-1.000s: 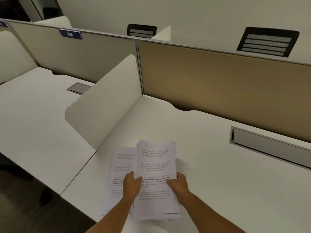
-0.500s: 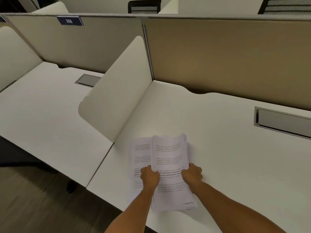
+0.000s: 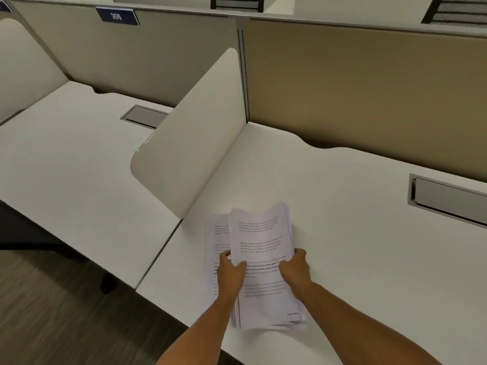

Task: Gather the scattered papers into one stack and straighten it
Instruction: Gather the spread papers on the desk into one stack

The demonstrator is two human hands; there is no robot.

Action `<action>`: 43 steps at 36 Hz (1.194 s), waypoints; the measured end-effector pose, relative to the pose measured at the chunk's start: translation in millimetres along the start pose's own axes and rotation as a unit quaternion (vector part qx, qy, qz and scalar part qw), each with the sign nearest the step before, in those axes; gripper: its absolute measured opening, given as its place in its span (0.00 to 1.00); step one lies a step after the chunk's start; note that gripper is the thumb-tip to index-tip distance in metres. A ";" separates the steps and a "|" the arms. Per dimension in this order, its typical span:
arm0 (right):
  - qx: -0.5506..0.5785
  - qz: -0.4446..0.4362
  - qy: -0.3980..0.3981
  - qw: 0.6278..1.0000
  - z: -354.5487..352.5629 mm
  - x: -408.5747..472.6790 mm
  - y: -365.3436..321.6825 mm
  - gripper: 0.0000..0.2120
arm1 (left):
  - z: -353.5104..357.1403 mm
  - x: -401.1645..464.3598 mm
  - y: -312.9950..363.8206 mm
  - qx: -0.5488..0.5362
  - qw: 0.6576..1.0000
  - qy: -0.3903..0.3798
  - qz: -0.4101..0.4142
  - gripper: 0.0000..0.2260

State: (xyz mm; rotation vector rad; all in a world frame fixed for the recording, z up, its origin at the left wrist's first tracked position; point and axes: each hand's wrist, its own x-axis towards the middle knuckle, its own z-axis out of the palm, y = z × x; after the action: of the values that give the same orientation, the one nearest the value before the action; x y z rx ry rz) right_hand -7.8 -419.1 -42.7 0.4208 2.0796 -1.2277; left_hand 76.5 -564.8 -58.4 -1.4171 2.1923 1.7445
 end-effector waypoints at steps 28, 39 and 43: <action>0.011 -0.011 -0.010 1.000 47.8 11.1 -22.8 0.05 | -69.9 37.9 -30.7 -0.049 0.999 0.009 -0.021 0.12; -0.189 0.024 0.064 0.980 63.0 26.0 -21.2 0.19 | -48.3 44.9 -16.9 0.151 0.979 0.101 -0.094 0.11; -0.187 0.027 0.038 0.981 63.9 24.3 -26.5 0.22 | -44.0 44.9 -15.1 0.144 0.981 0.099 -0.089 0.12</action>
State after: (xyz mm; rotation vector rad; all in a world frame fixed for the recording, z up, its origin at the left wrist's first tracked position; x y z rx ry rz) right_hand -15.9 -489.0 -63.4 0.3505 2.2859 -0.7721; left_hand 81.4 -626.9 -75.9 -1.7079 2.2125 1.2203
